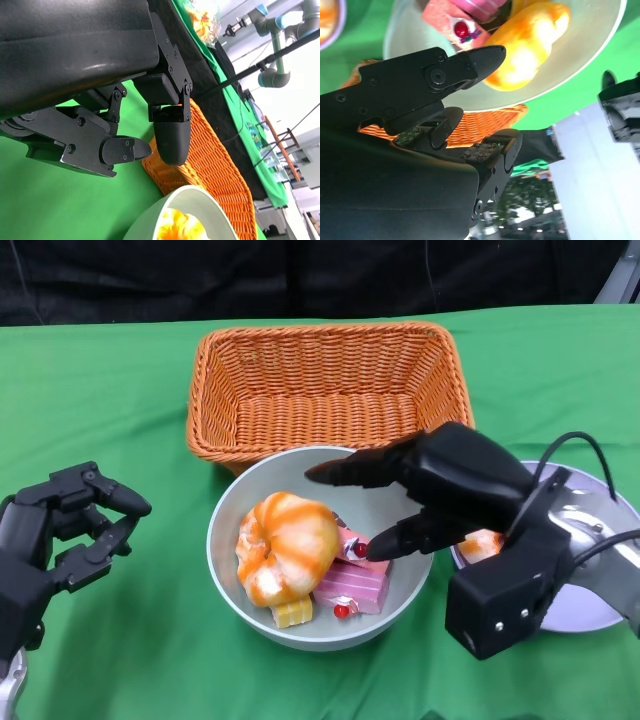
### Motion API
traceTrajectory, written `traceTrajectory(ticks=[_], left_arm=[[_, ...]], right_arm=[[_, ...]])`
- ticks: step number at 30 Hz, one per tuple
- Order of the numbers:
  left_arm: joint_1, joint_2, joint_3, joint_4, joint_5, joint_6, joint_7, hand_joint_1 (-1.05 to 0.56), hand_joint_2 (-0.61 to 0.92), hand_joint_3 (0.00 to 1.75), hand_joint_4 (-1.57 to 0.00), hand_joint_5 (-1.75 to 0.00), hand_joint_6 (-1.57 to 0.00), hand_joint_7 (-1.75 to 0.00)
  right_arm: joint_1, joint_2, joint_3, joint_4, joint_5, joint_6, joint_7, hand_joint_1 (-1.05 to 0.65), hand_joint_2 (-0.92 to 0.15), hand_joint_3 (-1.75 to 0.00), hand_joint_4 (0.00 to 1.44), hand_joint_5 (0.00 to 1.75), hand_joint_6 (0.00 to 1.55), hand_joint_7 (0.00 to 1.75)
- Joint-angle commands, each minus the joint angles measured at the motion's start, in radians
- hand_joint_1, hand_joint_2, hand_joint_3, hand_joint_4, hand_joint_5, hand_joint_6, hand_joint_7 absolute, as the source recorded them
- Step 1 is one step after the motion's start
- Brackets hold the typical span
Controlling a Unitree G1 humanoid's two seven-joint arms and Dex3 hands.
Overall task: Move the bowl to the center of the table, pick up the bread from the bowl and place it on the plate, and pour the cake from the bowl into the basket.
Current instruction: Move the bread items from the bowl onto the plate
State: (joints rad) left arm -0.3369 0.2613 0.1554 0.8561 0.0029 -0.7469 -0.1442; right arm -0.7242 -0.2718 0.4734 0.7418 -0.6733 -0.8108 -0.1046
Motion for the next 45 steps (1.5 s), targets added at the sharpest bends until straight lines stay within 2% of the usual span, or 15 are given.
traceTrajectory(ticks=[1,8,16,18,20,23,26,28,33,44,45], left_arm=[[0.009,0.012,0.002,-0.013,0.004,-0.001,0.019,-0.05,0.85,0.45,-0.82,-1.44,-0.86,-1.01],[0.007,0.008,0.008,-0.012,-0.027,-0.002,-0.004,-0.03,0.87,0.43,-0.83,-1.44,-0.87,-1.01],[0.003,0.013,0.01,0.0,-0.019,-0.021,0.01,-0.09,0.84,0.4,-0.86,-1.44,-0.86,-1.03],[0.006,0.016,0.008,-0.002,-0.013,-0.021,0.014,-0.12,0.84,0.41,-0.83,-1.49,-0.85,-1.03],[0.005,0.015,0.011,0.0,-0.021,-0.028,0.006,-0.12,0.82,0.44,-0.77,-1.67,-0.84,-1.05],[0.005,0.01,0.02,-0.003,-0.048,-0.026,-0.017,-0.13,0.81,0.45,-0.75,-1.74,-0.84,-1.06],[0.007,0.013,0.028,0.0,-0.059,-0.02,-0.022,-0.11,0.83,0.46,-0.71,-1.68,-0.83,-1.06],[0.006,0.02,0.029,0.007,-0.056,-0.022,-0.019,-0.09,0.85,0.46,-0.73,-1.58,-0.82,-1.07],[0.004,0.025,0.031,0.011,-0.055,-0.016,-0.018,-0.07,0.82,0.52,-0.81,-1.47,-0.85,-1.05],[0.008,0.028,0.037,0.003,-0.062,-0.005,-0.021,-0.08,0.81,0.52,-0.78,-1.43,-0.84,-1.03],[0.007,0.028,0.037,0.005,-0.063,-0.007,-0.021,-0.07,0.82,0.52,-0.78,-1.44,-0.84,-1.03]], right_arm=[[-0.033,0.015,0.022,0.051,-0.034,-0.042,-0.054,-0.66,-0.85,-0.01,0.71,0.0,0.55,0.0],[-0.074,0.049,0.076,0.117,-0.121,-0.084,-0.162,-0.69,-0.88,-0.01,0.68,0.0,0.54,0.0],[-0.12,0.075,0.161,0.163,-0.261,-0.043,-0.329,-0.69,-0.91,-0.01,0.65,0.0,0.52,0.0],[-0.132,0.087,0.194,0.182,-0.311,-0.014,-0.403,-0.7,-0.91,-0.01,0.66,0.01,0.54,0.01],[-0.142,0.099,0.223,0.199,-0.35,0.013,-0.466,-0.71,-0.91,-0.01,0.66,0.01,0.55,0.01],[-0.155,0.113,0.257,0.222,-0.38,0.038,-0.514,-0.71,-0.9,0.0,0.66,0.0,0.55,0.01],[-0.169,0.122,0.283,0.244,-0.387,0.046,-0.516,-0.7,-0.9,0.0,0.66,0.0,0.55,0.0],[-0.176,0.126,0.299,0.256,-0.393,0.051,-0.517,-0.7,-0.92,-0.01,0.66,0.0,0.55,0.0],[-0.188,0.138,0.341,0.284,-0.416,0.076,-0.542,-0.72,-0.9,0.0,0.66,0.0,0.56,0.01],[-0.209,0.183,0.461,0.361,-0.497,0.17,-0.66,-0.67,-0.84,0.0,0.66,0.01,0.65,0.02],[-0.208,0.188,0.468,0.368,-0.498,0.175,-0.669,-0.59,-0.86,-0.01,0.71,0.03,0.71,0.04]])
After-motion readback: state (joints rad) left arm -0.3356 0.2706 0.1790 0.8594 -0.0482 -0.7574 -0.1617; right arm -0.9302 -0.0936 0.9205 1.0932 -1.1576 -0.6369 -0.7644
